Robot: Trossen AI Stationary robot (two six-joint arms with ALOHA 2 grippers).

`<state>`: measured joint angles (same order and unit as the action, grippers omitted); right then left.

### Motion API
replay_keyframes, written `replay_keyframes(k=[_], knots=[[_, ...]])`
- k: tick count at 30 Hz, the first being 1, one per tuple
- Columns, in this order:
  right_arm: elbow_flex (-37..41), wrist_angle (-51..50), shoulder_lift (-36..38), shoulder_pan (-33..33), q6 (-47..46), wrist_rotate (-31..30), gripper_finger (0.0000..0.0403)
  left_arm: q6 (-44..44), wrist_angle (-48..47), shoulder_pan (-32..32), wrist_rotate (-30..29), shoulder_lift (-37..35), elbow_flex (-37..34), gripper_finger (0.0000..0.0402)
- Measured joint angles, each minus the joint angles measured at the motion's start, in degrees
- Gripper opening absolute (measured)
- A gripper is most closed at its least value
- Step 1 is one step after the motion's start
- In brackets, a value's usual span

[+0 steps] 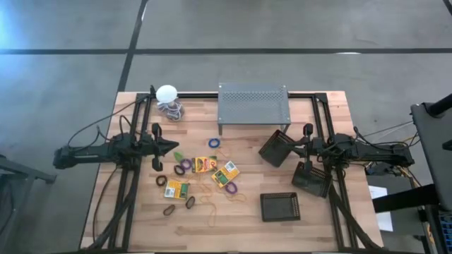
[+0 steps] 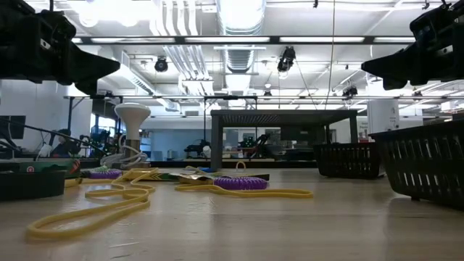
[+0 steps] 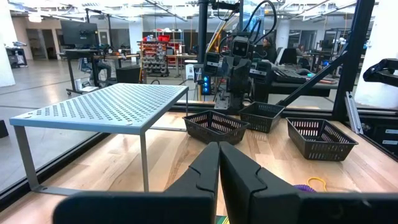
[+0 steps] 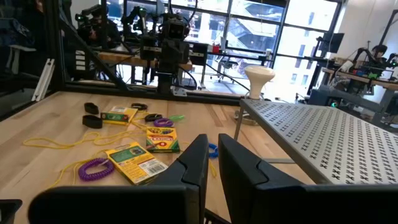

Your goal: Pick & Place Office Desk Supplies

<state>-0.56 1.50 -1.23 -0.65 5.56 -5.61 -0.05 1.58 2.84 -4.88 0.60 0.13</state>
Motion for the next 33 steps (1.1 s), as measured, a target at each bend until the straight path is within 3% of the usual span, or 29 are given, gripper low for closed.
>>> replay_keyframes(k=[24, 29, 33], knots=[[0.0, 0.3, 0.0, 0.0, -0.1, 0.0, 0.0034, 0.0, 0.0, 0.0, 0.0, 0.0, 0.0, 0.0019], [0.0, 3.0, 0.0, 0.0, -8.7, 0.5, 0.0034, 0.0, 0.0, 0.0, 0.0, 0.0, 0.0, 0.0019], [0.0, 5.8, -0.1, 0.0, -10.1, 0.6, 0.0034, 0.0, 0.0, 0.0, 0.0, 0.0, 0.0, 0.0019]])
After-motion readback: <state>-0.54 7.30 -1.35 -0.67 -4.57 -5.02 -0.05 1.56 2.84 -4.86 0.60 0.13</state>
